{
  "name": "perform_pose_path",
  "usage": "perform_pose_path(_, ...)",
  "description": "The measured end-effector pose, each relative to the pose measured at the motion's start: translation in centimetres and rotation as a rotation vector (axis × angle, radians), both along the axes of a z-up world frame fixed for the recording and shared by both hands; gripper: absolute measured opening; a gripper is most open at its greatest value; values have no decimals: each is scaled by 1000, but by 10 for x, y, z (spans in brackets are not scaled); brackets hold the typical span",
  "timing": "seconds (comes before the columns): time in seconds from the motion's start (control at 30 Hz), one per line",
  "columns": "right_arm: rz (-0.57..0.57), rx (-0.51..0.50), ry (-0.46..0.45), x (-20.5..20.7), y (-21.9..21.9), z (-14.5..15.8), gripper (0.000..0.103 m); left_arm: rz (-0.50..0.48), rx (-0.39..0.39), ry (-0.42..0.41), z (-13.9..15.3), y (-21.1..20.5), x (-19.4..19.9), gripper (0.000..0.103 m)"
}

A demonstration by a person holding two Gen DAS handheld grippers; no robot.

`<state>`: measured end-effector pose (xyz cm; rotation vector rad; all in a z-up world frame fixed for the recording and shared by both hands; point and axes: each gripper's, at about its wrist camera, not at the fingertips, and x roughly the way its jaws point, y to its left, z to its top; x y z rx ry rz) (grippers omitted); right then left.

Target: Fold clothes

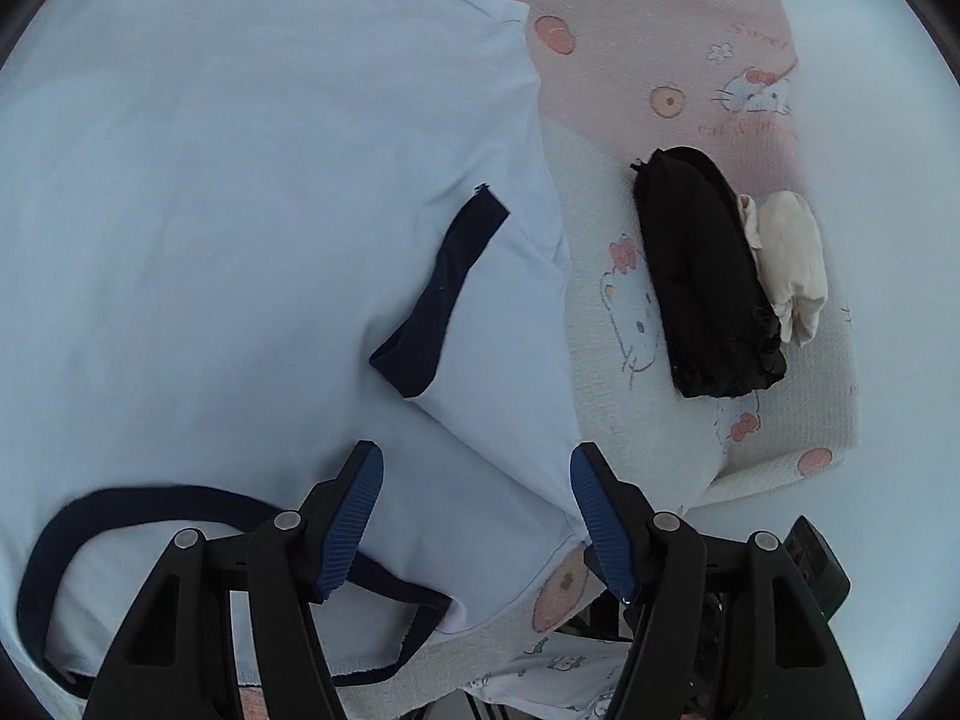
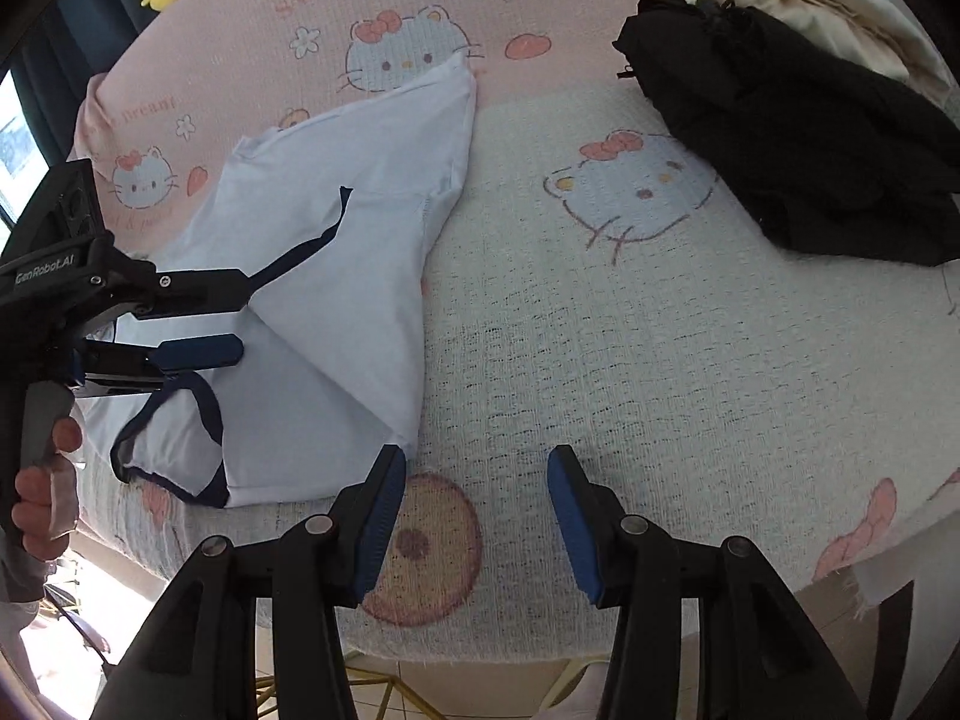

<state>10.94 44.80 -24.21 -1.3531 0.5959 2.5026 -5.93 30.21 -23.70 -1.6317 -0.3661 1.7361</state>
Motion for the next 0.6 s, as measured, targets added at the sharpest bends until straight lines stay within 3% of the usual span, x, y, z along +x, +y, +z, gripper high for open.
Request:
perform_pose_path(0.2, 47, 30, 28, -4, -12, 7, 49, 27, -6, -2, -3, 9, -2, 63)
perform_pose_path(0.27, 63, 51, 0, -10, -17, 2, 49, 33, -18, 0, -5, 14, -4, 63)
perform_pose_path(0.6, 68, 118, -7, -23, -26, -7, 48, -12, -112, 164, 0, 36, -2, 62)
